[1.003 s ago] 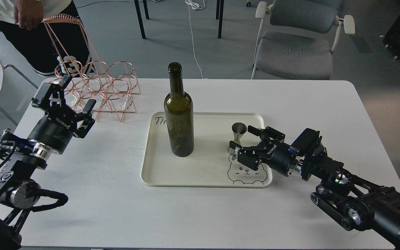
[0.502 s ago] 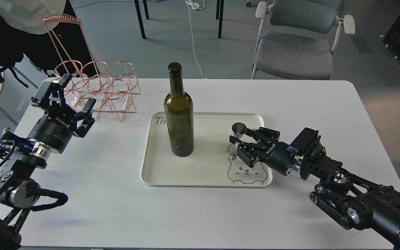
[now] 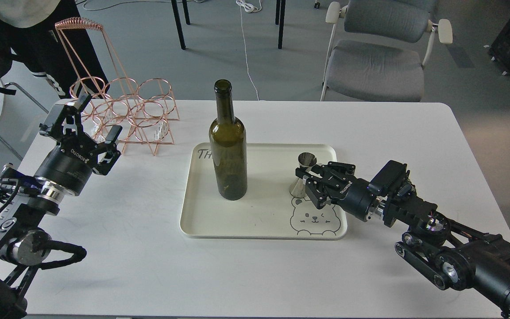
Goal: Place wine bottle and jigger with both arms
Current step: 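Lift the jigger and carry it off the tray, setting it on the table, then open the right gripper and raise it away from the jigger, then reach the left gripper toward the neck of the wine bottle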
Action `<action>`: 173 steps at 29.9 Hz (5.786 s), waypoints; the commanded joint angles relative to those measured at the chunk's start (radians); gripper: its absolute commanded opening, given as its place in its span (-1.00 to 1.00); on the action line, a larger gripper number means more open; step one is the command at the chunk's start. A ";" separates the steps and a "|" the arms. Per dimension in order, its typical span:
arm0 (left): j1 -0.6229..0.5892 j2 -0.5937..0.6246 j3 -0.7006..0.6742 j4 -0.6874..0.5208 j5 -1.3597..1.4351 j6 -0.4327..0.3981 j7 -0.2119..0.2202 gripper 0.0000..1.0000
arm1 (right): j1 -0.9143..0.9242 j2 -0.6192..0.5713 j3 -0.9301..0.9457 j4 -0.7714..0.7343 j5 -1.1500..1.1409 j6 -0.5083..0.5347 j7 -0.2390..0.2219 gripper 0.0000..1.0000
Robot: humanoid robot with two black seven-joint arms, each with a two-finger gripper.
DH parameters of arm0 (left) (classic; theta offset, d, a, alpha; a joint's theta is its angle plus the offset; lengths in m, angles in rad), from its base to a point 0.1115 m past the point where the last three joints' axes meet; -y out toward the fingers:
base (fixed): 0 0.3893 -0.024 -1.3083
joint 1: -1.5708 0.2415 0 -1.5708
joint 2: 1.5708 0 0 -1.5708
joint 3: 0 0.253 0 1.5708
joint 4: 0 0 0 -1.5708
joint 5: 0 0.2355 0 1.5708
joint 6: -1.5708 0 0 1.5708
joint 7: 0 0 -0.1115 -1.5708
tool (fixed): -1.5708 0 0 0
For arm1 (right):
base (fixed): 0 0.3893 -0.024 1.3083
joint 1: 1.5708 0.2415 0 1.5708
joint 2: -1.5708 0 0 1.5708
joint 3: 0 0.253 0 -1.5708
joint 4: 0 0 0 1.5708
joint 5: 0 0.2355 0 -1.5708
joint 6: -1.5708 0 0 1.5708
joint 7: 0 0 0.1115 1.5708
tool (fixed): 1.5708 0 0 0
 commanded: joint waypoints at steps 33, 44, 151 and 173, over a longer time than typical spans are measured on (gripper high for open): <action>-0.023 -0.003 0.003 0.000 0.000 -0.002 -0.002 0.97 | -0.210 -0.379 0.227 0.107 0.088 -0.165 0.000 -0.38; -0.024 -0.003 0.003 0.000 0.000 -0.008 -0.002 0.97 | -0.250 -0.371 0.223 0.037 0.141 -0.165 0.000 -0.38; -0.029 0.153 0.003 -0.153 0.042 -0.025 -0.123 0.97 | 0.147 -0.454 -0.058 0.218 2.099 0.812 -0.094 0.98; -0.448 0.324 0.209 -0.279 1.171 -0.017 -0.127 0.97 | 0.149 -0.405 -0.055 0.189 2.079 0.812 -0.090 0.98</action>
